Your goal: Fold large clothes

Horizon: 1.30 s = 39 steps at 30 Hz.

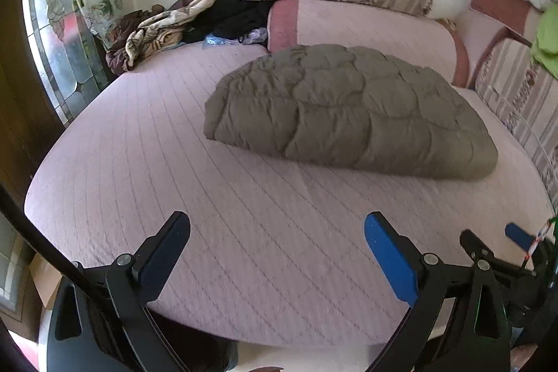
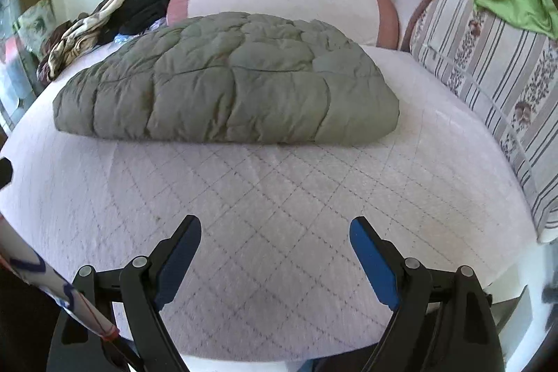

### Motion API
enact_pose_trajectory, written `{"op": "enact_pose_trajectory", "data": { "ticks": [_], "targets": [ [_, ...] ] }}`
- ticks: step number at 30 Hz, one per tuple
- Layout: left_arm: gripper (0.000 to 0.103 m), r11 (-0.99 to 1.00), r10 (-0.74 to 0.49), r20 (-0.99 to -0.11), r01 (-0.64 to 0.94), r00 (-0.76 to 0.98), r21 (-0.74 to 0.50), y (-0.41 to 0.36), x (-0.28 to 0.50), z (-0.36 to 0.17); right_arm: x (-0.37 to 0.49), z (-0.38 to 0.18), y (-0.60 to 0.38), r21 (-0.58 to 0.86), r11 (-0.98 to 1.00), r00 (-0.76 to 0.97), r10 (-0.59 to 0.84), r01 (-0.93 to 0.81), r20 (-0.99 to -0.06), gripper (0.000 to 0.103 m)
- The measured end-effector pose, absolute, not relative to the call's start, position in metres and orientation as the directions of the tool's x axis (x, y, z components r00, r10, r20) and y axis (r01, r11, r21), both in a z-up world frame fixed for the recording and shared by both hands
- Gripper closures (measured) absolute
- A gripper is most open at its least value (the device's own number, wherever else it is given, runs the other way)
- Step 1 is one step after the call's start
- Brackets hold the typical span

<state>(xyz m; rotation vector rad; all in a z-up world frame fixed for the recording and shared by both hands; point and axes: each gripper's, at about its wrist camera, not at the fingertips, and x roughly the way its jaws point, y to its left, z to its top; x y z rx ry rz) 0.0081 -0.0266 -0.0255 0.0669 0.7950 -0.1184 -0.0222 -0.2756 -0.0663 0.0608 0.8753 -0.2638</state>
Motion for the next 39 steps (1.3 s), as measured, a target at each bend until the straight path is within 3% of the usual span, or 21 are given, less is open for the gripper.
{"op": "enact_pose_trajectory", "data": {
  "ticks": [39],
  "targets": [
    [0.003, 0.990, -0.082, -0.777, 0.144, 0.624, 0.010, -0.040, -0.010, -0.042, -0.045, -0.061, -0.276, -0.094, 0.945, 0.601, -0.273, 0.312, -0.751, 0.013]
  ]
}}
